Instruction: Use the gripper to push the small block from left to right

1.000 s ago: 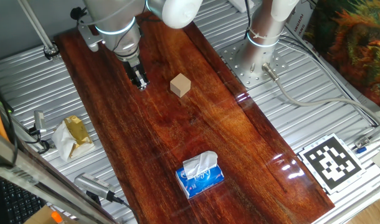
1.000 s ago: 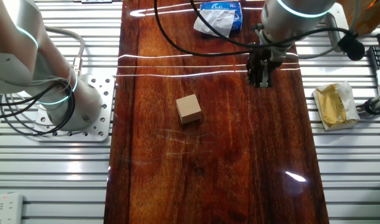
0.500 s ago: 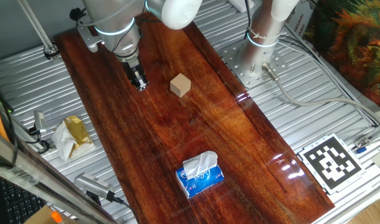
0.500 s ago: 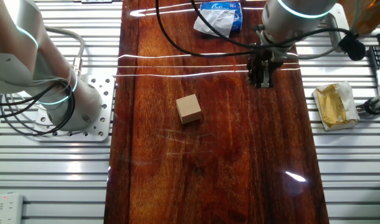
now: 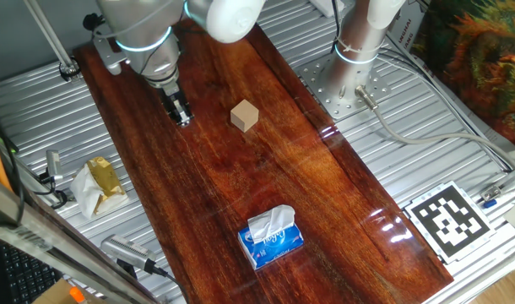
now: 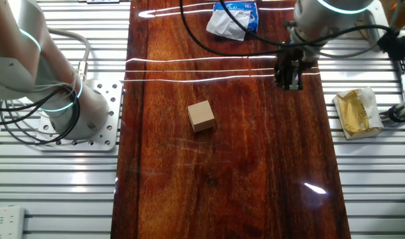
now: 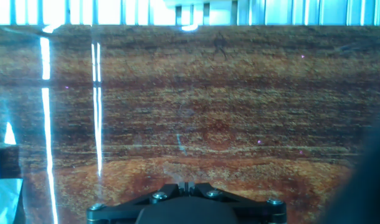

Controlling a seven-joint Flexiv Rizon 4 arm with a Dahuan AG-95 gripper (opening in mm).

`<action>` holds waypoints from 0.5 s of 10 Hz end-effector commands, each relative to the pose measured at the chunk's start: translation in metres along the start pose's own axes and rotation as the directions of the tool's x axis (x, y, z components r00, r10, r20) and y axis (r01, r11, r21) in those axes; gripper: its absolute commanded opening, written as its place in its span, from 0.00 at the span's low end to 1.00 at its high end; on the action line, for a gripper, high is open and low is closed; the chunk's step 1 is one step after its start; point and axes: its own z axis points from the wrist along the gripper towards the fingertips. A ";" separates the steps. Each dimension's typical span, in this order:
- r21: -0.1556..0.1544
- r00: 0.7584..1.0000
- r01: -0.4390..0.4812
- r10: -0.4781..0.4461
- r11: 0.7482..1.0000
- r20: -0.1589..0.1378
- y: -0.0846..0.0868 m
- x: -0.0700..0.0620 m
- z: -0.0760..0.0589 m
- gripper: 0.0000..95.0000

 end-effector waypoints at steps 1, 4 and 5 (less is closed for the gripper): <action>0.003 1.000 -0.003 0.003 1.000 0.003 0.000 0.004 0.000 0.00; 0.011 1.000 0.001 -0.001 1.000 0.006 -0.001 0.003 0.001 0.00; 0.015 1.000 0.003 -0.003 1.000 0.013 -0.001 0.003 0.002 0.00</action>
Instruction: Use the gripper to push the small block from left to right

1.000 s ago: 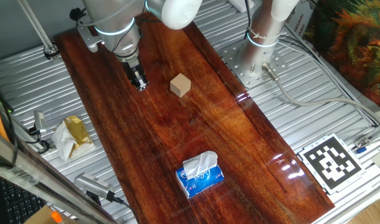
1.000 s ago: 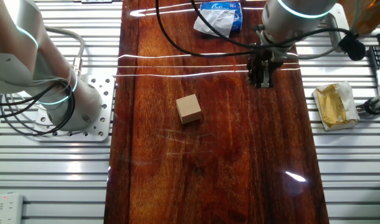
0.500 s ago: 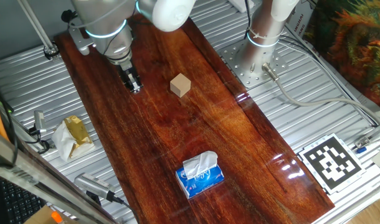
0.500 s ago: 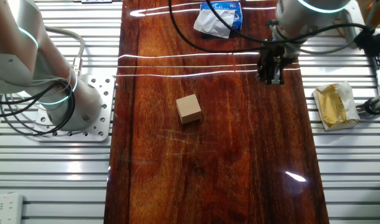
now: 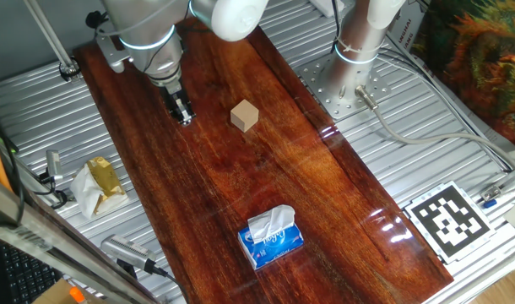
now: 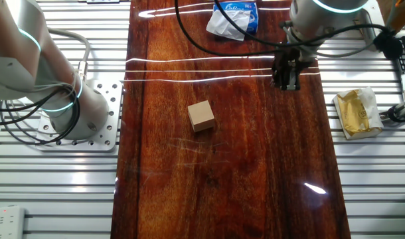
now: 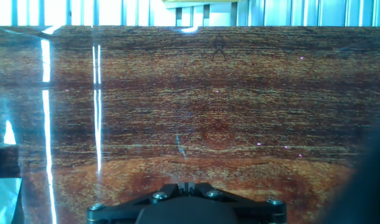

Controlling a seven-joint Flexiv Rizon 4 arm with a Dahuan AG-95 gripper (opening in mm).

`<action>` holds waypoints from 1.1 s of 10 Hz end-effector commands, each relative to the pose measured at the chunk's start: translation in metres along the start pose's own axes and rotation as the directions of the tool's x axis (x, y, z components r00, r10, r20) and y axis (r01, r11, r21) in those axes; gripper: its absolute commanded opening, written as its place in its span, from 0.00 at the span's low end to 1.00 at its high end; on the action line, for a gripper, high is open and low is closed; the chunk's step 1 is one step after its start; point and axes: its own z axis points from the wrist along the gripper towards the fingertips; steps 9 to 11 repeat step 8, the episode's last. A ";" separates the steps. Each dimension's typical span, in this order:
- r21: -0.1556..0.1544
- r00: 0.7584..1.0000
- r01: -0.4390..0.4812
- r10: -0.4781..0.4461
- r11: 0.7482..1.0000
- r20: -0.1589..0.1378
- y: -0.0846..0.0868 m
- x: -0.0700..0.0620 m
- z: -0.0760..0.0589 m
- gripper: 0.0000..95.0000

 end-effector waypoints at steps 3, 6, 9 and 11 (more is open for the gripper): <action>0.007 1.000 0.001 -0.001 1.000 -0.002 0.001 0.001 -0.002 0.00; -0.009 0.999 -0.009 0.009 1.000 -0.044 0.001 0.001 -0.002 0.00; -0.004 0.998 0.012 -0.012 1.000 -0.058 0.001 0.001 -0.002 0.00; -0.004 0.998 0.012 -0.012 1.000 -0.058 0.001 0.001 -0.002 0.00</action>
